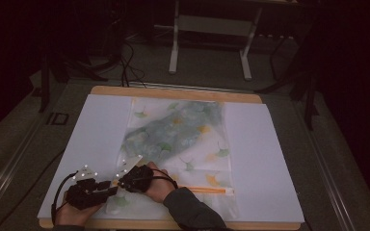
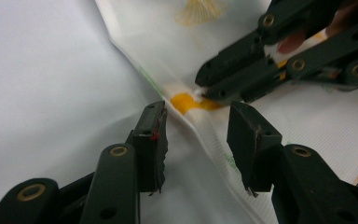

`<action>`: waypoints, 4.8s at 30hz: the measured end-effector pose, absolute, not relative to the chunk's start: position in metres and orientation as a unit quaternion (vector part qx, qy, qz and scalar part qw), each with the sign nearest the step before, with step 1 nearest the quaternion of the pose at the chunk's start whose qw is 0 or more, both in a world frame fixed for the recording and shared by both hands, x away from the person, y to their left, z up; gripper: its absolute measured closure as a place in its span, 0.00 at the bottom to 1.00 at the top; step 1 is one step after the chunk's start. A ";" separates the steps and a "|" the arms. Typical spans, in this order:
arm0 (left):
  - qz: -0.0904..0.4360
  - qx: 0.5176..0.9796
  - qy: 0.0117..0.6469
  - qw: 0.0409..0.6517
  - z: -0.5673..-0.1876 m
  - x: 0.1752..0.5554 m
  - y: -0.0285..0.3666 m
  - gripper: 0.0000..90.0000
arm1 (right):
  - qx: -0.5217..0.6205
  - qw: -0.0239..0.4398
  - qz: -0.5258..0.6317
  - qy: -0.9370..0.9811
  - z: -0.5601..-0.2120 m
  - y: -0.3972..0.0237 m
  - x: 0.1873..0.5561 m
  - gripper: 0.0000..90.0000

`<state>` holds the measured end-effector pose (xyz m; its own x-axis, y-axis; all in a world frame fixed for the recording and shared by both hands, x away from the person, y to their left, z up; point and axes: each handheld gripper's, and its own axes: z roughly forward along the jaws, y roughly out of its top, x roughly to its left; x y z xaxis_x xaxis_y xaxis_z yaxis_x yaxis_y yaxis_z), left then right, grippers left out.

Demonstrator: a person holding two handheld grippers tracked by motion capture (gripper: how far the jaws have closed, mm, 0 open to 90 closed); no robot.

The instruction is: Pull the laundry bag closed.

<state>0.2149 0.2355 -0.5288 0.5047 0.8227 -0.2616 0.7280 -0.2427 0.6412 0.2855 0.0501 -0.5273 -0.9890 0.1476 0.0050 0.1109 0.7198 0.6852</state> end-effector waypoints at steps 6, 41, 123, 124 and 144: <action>0.054 0.794 0.491 0.355 -0.533 0.219 0.232 0.65 | 0.064 0.034 0.372 0.925 -0.521 0.046 0.285 0.93; 0.033 0.798 0.472 0.374 -0.532 0.226 0.225 0.98 | 0.045 0.043 0.360 0.931 -0.525 0.033 0.282 0.94; 0.038 0.787 0.479 0.388 -0.528 0.221 0.235 0.98 | 0.070 0.073 0.236 0.967 -0.518 -0.071 0.280 0.95; 0.038 0.787 0.479 0.388 -0.528 0.221 0.235 0.98 | 0.069 0.074 0.237 0.966 -0.518 -0.072 0.280 0.95; 0.045 0.785 0.480 0.388 -0.529 0.221 0.235 0.98 | 0.070 0.083 0.218 0.970 -0.517 -0.081 0.282 0.99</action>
<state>0.2211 0.2349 -0.5285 0.5350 0.7888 -0.3025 0.7195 -0.2378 0.6526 0.2824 -0.0807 -0.5172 -0.9763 0.1728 -0.1299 0.1006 0.8950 0.4345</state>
